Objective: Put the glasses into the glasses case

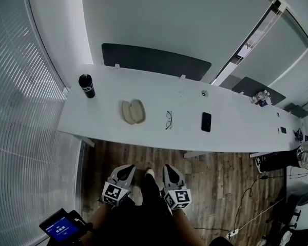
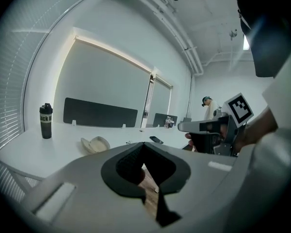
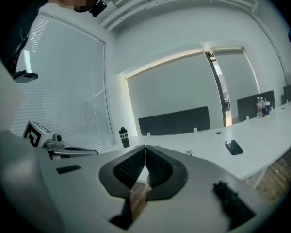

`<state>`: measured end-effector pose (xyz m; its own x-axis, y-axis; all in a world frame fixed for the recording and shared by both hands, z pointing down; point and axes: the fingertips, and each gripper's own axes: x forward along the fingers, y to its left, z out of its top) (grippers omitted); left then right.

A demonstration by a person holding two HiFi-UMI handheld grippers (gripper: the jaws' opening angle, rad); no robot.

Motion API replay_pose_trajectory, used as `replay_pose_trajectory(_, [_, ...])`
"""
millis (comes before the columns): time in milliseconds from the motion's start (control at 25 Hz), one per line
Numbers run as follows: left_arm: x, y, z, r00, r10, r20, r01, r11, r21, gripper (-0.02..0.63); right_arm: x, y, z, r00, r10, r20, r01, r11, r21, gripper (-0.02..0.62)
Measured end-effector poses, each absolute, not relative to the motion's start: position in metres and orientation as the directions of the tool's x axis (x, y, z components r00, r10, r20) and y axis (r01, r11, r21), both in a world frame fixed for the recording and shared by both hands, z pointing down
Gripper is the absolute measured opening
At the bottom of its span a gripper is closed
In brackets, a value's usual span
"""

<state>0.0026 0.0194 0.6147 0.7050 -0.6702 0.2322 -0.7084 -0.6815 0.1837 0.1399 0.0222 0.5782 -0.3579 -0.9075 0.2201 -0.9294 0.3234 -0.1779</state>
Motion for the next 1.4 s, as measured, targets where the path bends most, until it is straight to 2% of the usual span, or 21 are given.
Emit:
replay_pose_trajectory(480, [0.062,-0.047,0.622,0.657,-0.689,0.305,-0.749,-0.644,0.156,0.006,0.204,-0.065,0.592,-0.421,-0.881,0.214,-0.896,0.368,-0.249,0.007])
replay_pose_trajectory(880, [0.092,-0.083,0.615,0.606,-0.712,0.355,-0.788,-0.600,0.140,0.006,0.266,-0.109,0.634,-0.449,-0.844,0.292,-0.875,0.349,-0.336,0.008])
replay_pose_trajectory(1200, [0.096,-0.118,0.611,0.584,-0.736,0.342,-0.808,-0.566,0.162,0.006,0.267,-0.133,0.649,-0.489,-0.794,0.360,-0.859,0.368,-0.356,0.008])
replay_pose_trajectory(1400, [0.073,-0.151,0.604,0.568,-0.759,0.319,-0.822,-0.541,0.175,0.006,0.250,-0.164,0.652,-0.491,-0.781,0.386,-0.864,0.381,-0.328,0.008])
